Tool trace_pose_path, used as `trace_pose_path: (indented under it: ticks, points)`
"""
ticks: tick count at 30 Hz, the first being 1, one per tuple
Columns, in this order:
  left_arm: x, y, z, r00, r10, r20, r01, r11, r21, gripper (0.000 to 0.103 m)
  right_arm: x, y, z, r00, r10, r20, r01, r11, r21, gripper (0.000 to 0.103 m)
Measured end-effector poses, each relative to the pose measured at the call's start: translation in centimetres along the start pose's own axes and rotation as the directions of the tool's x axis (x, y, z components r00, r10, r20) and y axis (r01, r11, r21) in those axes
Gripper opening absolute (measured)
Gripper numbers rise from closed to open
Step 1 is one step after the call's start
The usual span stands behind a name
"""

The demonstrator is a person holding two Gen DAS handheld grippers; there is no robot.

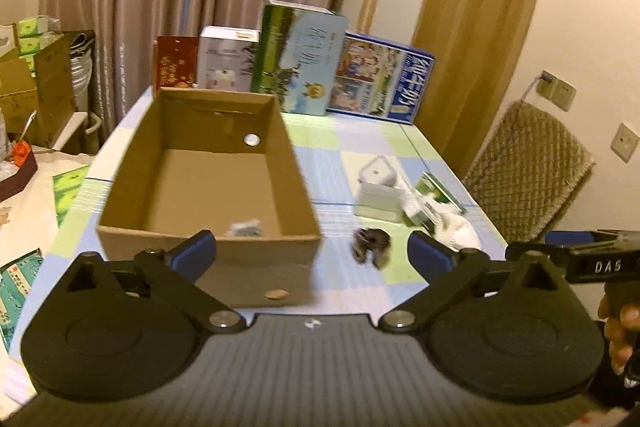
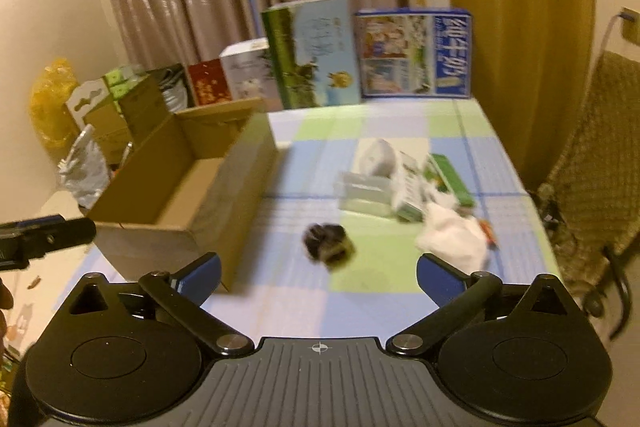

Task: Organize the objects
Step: 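Withdraw both tools from the box back over the table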

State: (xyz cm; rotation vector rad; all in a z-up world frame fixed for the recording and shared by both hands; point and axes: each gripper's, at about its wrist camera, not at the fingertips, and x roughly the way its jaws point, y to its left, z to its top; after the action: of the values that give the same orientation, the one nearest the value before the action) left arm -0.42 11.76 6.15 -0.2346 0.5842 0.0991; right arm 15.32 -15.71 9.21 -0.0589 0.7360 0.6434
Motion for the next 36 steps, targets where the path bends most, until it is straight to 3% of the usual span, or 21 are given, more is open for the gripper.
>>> trace_pose_path:
  ticks: [12,36]
  points:
    - [1.3,-4.9,-1.5,0.997,-0.037,-0.067,0.041,0.998,0.052,0.102,-3.1,-5.4,-3.0,0.996,-0.086,-0.009,0.086,0.99,0.116,0.101]
    - [3.7,-8.7,-2.7,0.989,-0.047,-0.142,0.063,0.992,0.113,0.102,-2.7,-8.1,-3.4,0.994,-0.107,-0.022,0.11,0.98,0.166,0.101]
